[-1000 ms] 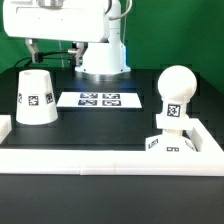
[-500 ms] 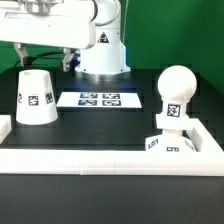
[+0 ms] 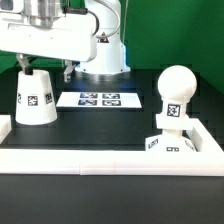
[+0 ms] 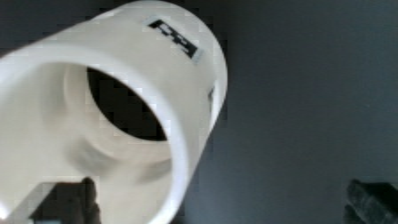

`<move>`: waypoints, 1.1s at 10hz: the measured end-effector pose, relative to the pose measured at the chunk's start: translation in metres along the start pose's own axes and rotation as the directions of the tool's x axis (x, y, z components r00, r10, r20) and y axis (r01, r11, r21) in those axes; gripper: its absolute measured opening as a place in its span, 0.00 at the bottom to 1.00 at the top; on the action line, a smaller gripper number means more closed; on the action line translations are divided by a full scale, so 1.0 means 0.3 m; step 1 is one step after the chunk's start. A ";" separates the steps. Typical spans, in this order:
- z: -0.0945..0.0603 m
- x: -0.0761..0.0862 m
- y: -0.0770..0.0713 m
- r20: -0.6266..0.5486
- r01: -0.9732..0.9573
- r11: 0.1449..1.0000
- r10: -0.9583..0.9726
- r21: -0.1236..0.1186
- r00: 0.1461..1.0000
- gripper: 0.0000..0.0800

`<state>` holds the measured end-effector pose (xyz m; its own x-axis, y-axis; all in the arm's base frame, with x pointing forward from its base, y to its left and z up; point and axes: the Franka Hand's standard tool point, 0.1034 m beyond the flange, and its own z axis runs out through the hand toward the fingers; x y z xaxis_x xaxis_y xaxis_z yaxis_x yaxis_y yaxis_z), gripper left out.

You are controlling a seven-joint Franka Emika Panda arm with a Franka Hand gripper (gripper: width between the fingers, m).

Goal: Assemble lamp

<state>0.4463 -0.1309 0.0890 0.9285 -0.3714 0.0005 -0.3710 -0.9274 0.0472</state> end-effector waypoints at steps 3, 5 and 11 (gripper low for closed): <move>0.006 -0.002 -0.009 0.004 0.009 1.000 -0.009 -0.003 1.000 0.87; 0.008 -0.003 -0.010 0.005 0.010 1.000 -0.010 -0.004 1.000 0.87; 0.054 -0.052 -0.037 0.011 0.035 0.999 -0.035 -0.014 0.999 0.87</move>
Offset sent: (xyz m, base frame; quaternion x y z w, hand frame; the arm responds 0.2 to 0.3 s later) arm 0.0000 0.0000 0.0000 0.0000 0.0000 0.0000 1.0000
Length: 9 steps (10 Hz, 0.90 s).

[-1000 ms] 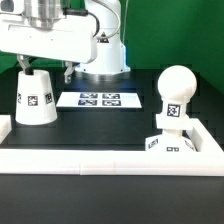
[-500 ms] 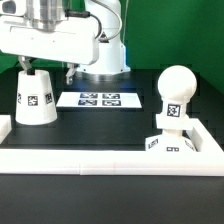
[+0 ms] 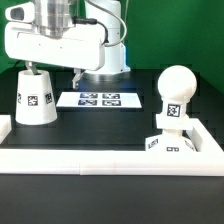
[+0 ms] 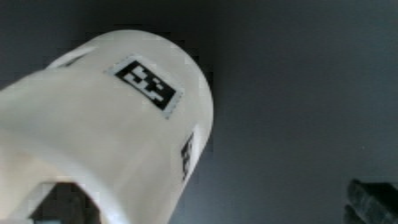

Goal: Assemble lamp

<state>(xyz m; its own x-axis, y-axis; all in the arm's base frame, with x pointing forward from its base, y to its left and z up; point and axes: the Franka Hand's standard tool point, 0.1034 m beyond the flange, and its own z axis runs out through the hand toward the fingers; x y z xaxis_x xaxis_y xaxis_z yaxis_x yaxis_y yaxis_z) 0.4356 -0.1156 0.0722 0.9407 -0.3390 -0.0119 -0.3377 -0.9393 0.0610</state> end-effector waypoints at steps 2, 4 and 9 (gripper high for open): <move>0.001 0.000 0.000 0.000 0.001 1.000 -0.001 0.000 1.000 0.55; 0.001 -0.001 0.000 0.001 0.002 1.000 -0.002 0.000 1.000 0.32; -0.003 0.005 -0.002 -0.003 0.004 1.000 -0.004 0.001 1.000 0.05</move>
Offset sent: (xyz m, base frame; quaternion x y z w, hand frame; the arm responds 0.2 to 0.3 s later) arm 0.0000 0.0000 0.0000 0.0000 0.0000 0.0000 1.0000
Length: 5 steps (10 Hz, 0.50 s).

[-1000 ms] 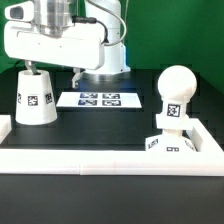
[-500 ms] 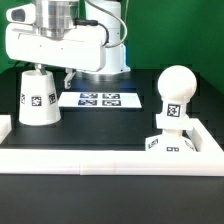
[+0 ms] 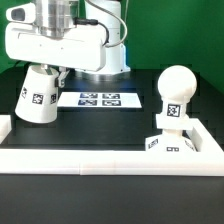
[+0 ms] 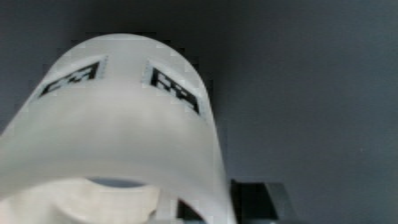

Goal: Assemble lamp

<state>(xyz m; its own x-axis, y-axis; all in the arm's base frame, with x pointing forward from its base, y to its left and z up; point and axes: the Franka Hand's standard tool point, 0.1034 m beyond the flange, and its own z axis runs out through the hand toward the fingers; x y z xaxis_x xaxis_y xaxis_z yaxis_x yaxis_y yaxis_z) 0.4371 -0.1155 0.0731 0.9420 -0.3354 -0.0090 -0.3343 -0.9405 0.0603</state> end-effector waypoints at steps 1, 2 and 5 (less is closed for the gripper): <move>-0.001 0.000 -0.001 0.000 0.001 1.000 -0.001 0.000 1.000 0.05; -0.008 -0.001 -0.008 0.002 0.005 1.000 -0.005 0.004 1.000 0.05; -0.111 0.002 -0.090 0.003 0.014 0.999 -0.014 0.049 1.000 0.06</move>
Offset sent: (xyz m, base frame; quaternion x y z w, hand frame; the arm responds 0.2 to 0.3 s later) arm 0.0042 0.0189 0.0392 0.0001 -0.0089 0.0059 0.9999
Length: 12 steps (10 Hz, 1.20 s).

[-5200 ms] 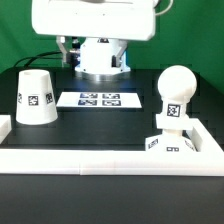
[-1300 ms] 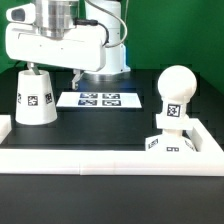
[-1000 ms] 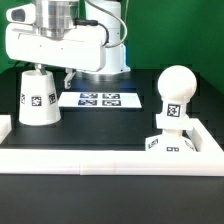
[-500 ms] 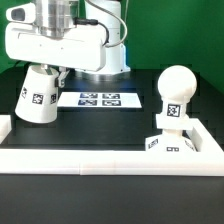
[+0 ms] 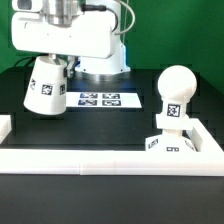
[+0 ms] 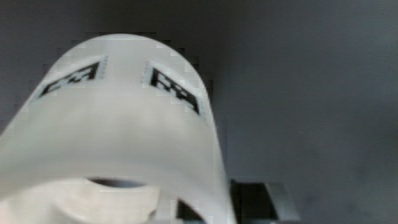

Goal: Assemble lamp

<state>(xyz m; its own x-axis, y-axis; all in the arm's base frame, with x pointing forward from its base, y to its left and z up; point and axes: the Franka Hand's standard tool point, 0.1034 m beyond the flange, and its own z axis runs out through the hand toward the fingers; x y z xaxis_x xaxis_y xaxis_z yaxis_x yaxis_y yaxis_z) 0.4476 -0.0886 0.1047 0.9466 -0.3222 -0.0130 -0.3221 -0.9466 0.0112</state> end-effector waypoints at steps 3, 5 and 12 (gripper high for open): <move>-0.105 0.017 -0.094 -0.007 -0.018 0.999 0.018 0.041 1.000 0.06; -0.167 0.038 -0.170 -0.013 -0.040 0.997 0.041 0.061 0.999 0.06; -0.279 0.164 -0.425 -0.013 -0.177 0.982 0.179 0.068 0.984 0.06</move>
Offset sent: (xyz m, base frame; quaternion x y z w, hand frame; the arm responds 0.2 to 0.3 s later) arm 0.0203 0.0348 0.0372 0.0165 -0.0019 0.0367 0.9992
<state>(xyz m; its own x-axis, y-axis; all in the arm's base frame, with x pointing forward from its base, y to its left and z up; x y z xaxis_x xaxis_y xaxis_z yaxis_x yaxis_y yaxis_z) 0.5367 0.0167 0.1862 0.8739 -0.4860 0.0026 -0.4852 -0.8727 -0.0545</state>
